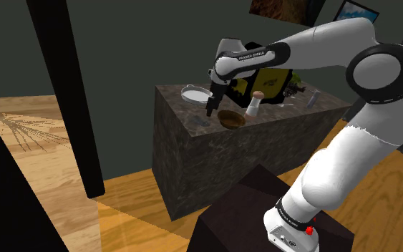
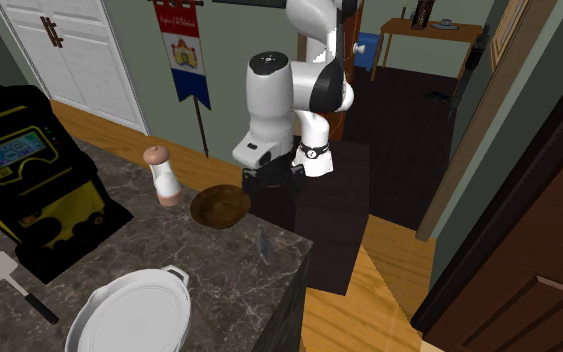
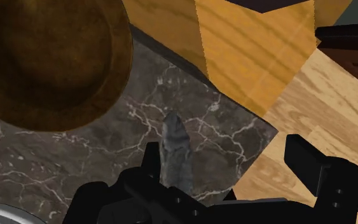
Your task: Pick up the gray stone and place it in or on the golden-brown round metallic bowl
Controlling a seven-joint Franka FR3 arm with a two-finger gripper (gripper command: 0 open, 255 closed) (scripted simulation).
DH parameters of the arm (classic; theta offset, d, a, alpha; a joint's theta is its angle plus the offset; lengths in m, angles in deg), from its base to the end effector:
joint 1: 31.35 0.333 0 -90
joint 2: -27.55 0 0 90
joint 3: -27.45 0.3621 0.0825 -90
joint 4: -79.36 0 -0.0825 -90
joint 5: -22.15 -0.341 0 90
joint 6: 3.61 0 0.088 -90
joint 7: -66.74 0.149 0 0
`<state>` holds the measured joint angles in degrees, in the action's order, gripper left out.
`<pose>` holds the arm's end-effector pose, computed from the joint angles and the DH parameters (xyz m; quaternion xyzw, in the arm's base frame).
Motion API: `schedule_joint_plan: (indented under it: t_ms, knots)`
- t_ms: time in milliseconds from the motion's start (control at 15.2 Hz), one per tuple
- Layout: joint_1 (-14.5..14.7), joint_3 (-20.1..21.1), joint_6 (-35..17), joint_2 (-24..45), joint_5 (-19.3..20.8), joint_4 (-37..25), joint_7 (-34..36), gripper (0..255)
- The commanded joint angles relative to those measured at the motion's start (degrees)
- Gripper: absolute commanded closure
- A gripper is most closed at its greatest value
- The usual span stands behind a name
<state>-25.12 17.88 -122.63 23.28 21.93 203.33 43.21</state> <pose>0.4779 -0.0288 0.4524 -0.9846 -0.1746 0.0045 0.0091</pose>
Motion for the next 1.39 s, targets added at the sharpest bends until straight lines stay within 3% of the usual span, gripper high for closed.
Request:
schedule_joint_plan:
  t_ms: [0,264,726,1254,1320]
  knots:
    - [0.17,-0.18,-1.37,5.07,-0.9,-3.39,-3.1,0]
    - [0.19,0.36,-2.93,12.8,-2.24,-9.03,-7.43,0]
    - [0.08,0.55,-8.28,15.52,-2.9,-6.36,-7.87,0]
    - [0.08,0.55,-8.27,15.52,-2.9,-6.36,-7.87,0]
    - [0.08,0.55,-8.27,15.52,-2.9,-6.36,-7.87,255]
